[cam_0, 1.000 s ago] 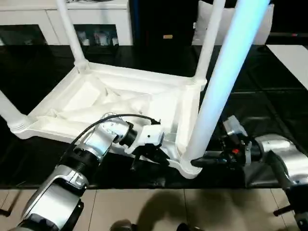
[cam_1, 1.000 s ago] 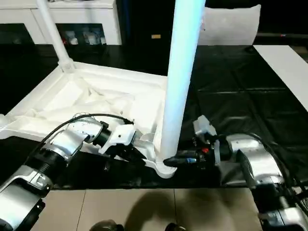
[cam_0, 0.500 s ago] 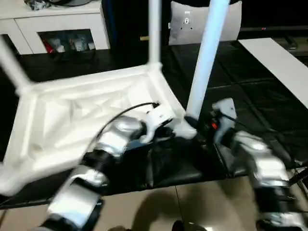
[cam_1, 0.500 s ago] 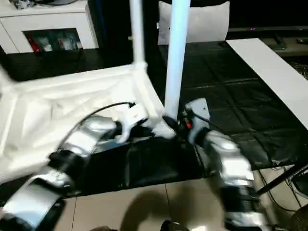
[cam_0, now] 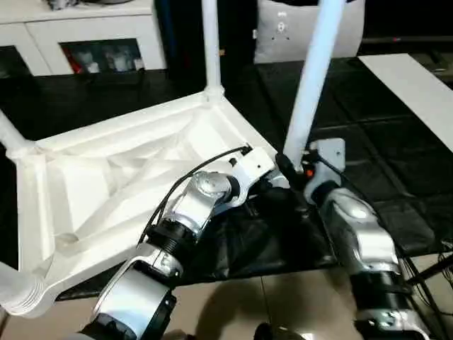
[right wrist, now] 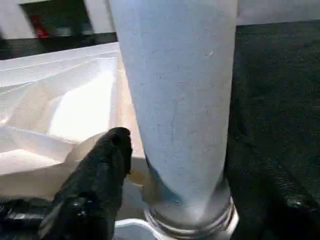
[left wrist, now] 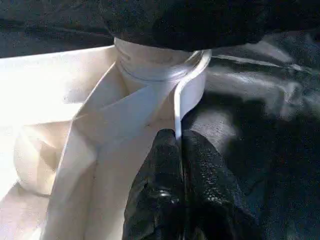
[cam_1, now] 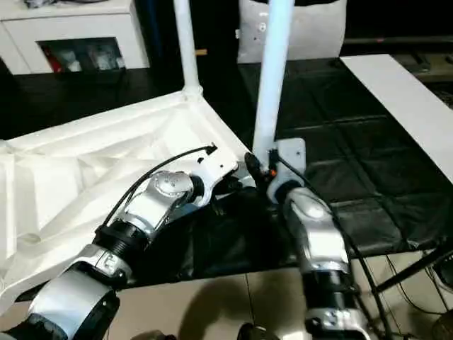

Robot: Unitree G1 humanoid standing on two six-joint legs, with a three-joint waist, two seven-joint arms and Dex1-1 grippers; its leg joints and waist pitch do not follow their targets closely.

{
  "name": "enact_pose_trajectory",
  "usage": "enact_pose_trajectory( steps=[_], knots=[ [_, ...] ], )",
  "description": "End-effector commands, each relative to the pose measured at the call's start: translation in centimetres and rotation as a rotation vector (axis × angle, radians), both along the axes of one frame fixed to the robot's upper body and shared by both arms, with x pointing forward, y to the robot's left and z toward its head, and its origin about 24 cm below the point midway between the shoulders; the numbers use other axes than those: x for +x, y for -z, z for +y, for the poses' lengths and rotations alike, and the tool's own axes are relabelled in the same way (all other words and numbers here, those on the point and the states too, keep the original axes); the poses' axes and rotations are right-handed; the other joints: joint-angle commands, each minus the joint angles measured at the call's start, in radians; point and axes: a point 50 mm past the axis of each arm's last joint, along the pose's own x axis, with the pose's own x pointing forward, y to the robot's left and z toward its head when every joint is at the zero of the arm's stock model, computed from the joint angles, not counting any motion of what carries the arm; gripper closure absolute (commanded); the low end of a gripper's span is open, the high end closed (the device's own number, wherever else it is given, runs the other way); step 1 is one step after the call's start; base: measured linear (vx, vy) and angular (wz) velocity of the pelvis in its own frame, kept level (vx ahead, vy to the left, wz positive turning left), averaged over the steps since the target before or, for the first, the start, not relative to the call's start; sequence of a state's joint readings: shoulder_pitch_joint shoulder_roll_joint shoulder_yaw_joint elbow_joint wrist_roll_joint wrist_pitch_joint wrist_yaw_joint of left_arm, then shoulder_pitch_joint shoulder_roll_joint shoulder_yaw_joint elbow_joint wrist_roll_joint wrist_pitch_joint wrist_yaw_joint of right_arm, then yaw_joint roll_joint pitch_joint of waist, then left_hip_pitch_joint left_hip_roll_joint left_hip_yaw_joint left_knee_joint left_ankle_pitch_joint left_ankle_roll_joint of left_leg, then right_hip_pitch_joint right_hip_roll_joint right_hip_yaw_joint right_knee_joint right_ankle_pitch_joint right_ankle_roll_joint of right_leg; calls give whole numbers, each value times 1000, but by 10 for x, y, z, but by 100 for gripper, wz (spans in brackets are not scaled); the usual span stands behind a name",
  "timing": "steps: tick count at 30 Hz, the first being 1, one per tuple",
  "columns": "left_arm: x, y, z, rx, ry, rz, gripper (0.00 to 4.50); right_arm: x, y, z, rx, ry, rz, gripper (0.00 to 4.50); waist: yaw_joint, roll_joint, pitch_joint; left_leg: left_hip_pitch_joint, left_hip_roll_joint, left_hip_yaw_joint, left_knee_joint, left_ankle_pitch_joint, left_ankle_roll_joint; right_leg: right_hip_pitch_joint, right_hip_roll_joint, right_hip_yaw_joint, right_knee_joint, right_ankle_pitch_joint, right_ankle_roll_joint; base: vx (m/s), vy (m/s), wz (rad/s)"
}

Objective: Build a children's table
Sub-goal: Rotate leg to tighten

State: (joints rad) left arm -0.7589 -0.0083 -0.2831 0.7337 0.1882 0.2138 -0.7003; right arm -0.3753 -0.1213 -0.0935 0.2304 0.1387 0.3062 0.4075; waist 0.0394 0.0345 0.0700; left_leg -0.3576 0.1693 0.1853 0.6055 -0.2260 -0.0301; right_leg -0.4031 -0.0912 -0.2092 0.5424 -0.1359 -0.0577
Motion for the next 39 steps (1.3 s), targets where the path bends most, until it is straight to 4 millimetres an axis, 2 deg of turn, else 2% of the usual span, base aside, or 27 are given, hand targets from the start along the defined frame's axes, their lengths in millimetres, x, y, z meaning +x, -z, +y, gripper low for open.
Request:
enact_pose_trajectory(
  steps=[1, 2, 4, 6, 9, 10, 11, 12, 13, 17, 18, 19, 22, 23, 25, 33, 34, 38, 39],
  knots=[
    [-7, -11, -13, -65, 135, -36, 450, -4, -8, 2, 37, -110, -36, 109, 6, -18, -79, -2, 74, -39, -58, -26, 166, 79, -100, 87, -58, -239, -64, 0, 0, 0],
    [-7, -10, -8, -58, 149, -35, 450, -6, -9, -5, 26, -138, -42, 109, 8, -21, -79, -3, 73, -39, -58, -27, 167, 82, -100, 87, -59, -245, -56, 0, 0, 0],
    [-9, -8, 7, -33, 227, -52, 450, -12, -12, -27, -39, -230, -51, 92, 14, -20, -79, -2, 72, -38, -57, -42, 168, 81, -100, 86, -63, -278, -43, 0, 0, 0],
    [-10, -6, 13, -20, 252, -41, 450, -15, -13, -36, -66, -291, -29, 69, 16, -20, -77, -1, 78, -40, -58, -43, 166, 77, -98, 87, -61, -281, -37, 0, 0, 0],
    [-13, -3, 21, -1, 317, -34, 450, -20, -14, -48, -126, -402, -17, 58, 21, -24, -73, 1, 69, -34, -60, -84, 144, 77, -98, 83, -76, -363, -14, 0, 0, 0],
    [-19, -1, 27, 16, 404, -28, 450, -23, -16, -55, -167, -478, -7, 25, 26, -23, -74, 3, 69, -35, -59, -86, 139, 78, -97, 81, -77, -377, -6, 0, 0, 0],
    [-21, -1, 29, 23, 435, -21, 450, -24, -17, -57, -178, -503, -2, 25, 27, -23, -75, 2, 71, -36, -60, -84, 139, 78, -97, 83, -76, -371, -3, 0, 0, 0],
    [-22, 0, 31, 28, 447, -12, 450, -25, -18, -57, -177, -524, 2, 25, 29, -22, -75, 6, 77, -37, -61, -82, 140, 74, -96, 84, -72, -358, -8, 0, 0, 0],
    [-23, 1, 35, 41, 485, -4, 450, -26, -19, -58, -174, -578, 7, 25, 31, -22, -75, 4, 80, -37, -60, -79, 142, 73, -97, 85, -69, -341, -18, 0, 0, 0],
    [-27, 1, 42, 70, 566, 0, 450, -31, -20, -58, -186, -700, 12, 25, 43, -22, -77, 5, 81, -36, -59, -74, 144, 71, -98, 85, -66, -335, -27, 0, 0, 0],
    [-29, 0, 46, 88, 612, 6, 450, -35, -20, -57, -165, -778, 26, 25, 49, -22, -76, 6, 82, -35, -60, -71, 141, 72, -99, 85, -65, -335, -30, 0, 0, 0],
    [-30, 0, 49, 96, 635, 8, 450, -36, -20, -56, -147, -816, 33, 44, 52, -26, -76, 5, 83, -34, -61, -74, 145, 72, -98, 86, -65, -335, -29, 0, 0, 0],
    [-31, -2, 53, 112, 685, 13, 450, -40, -19, -54, -125, -909, 58, 65, 57, -24, -76, 4, 84, -35, -60, -68, 142, 71, -99, 85, -61, -329, -33, 0, 0, 0],
    [-31, -2, 53, 113, 688, 13, 450, -40, -18, -53, -123, -914, 60, 75, 56, -27, -75, 5, 85, -35, -61, -69, 142, 72, -99, 86, -63, -333, -33, 0, 0, 0],
    [-33, -4, 56, 119, 730, 21, 450, -42, -16, -51, -122, -966, 80, 96, 59, -26, -74, 6, 84, -34, -62, -73, 133, 70, -100, 86, -66, -350, -30, 0, 0, 0],
    [-35, -8, 57, 121, 781, 20, 450, -42, -10, -40, -85, -1057, 94, 146, 64, -27, -75, 5, 87, -35, -62, -60, 125, 70, -101, 87, -61, -341, -35, 0, 0, 0],
    [-35, -8, 57, 121, 783, 21, 450, -42, -10, -39, -81, -1064, 95, 174, 64, -28, -75, 4, 87, -36, -63, -56, 126, 71, -101, 87, -61, -337, -35, 0, 0, 0],
    [-35, -9, 59, 122, 790, 24, 450, -41, -9, -35, -71, -1081, 95, 193, 67, -26, -74, 4, 86, -35, -63, -58, 124, 71, -102, 87, -62, -341, -36, 0, 0, 0],
    [-35, -8, 59, 123, 791, 25, 450, -42, -9, -35, -66, -1087, 98, 211, 66, -26, -73, 4, 86, -36, -64, -62, 121, 70, -101, 86, -63, -348, -34, 0, 0, 0]
  ],
)
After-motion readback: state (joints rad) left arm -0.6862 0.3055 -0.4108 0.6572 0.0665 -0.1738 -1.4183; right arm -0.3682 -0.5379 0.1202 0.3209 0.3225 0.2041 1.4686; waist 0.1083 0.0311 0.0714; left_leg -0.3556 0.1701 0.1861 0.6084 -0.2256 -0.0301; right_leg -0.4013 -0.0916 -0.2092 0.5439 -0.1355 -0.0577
